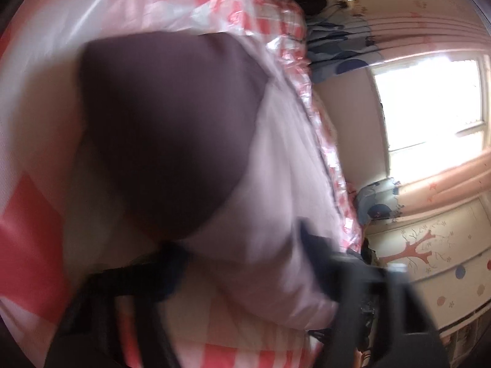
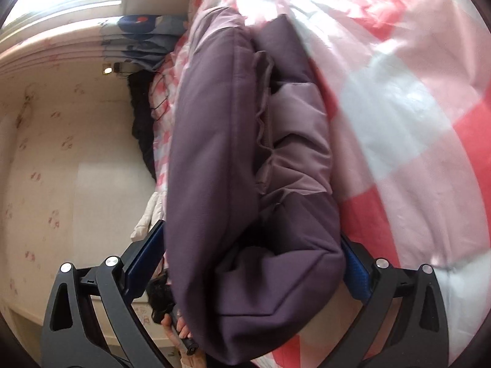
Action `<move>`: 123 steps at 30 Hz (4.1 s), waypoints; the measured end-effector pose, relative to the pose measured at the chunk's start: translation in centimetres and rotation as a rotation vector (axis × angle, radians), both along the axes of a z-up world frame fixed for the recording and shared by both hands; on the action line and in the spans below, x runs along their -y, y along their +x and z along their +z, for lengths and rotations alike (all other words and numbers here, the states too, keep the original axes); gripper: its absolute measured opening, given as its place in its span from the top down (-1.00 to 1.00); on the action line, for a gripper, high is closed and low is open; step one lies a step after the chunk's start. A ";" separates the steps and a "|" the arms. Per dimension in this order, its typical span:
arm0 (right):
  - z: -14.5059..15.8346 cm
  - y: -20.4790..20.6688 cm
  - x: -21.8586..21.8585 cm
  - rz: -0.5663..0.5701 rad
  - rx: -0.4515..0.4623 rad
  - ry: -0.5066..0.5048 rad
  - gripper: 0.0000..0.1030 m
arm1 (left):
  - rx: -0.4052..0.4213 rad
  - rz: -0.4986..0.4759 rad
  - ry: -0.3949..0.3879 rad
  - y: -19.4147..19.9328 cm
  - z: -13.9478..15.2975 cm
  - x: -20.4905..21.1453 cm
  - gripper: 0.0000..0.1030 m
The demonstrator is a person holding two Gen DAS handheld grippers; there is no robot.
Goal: Fold large clothes
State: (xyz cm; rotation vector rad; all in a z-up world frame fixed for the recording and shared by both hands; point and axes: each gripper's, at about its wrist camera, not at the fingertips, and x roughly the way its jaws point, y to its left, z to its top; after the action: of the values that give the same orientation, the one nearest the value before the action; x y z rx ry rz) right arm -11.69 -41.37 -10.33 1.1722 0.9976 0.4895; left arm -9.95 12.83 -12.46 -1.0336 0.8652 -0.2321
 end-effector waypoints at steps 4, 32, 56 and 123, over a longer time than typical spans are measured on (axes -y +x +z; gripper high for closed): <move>0.9 -0.3 0.1 -0.019 0.026 -0.043 0.03 | 0.009 -0.034 0.058 0.4 0.6 0.3 0.32; 18.2 -19.9 -2.3 -0.198 0.422 -0.754 -0.52 | -0.104 -0.024 0.053 -7.6 1.9 -1.5 -0.55; 9.2 13.1 -23.2 0.176 0.209 -1.239 -0.88 | 0.026 0.041 0.127 -3.4 2.4 2.1 -0.65; 11.7 -11.6 -8.4 0.157 0.330 -0.831 -0.88 | 0.594 -0.426 0.633 -8.1 17.5 23.6 0.19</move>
State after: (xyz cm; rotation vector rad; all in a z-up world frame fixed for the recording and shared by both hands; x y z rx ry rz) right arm -23.29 -32.95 1.36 0.2599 0.8704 0.3199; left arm -18.05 -10.72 5.01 -0.1526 0.5393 -0.5507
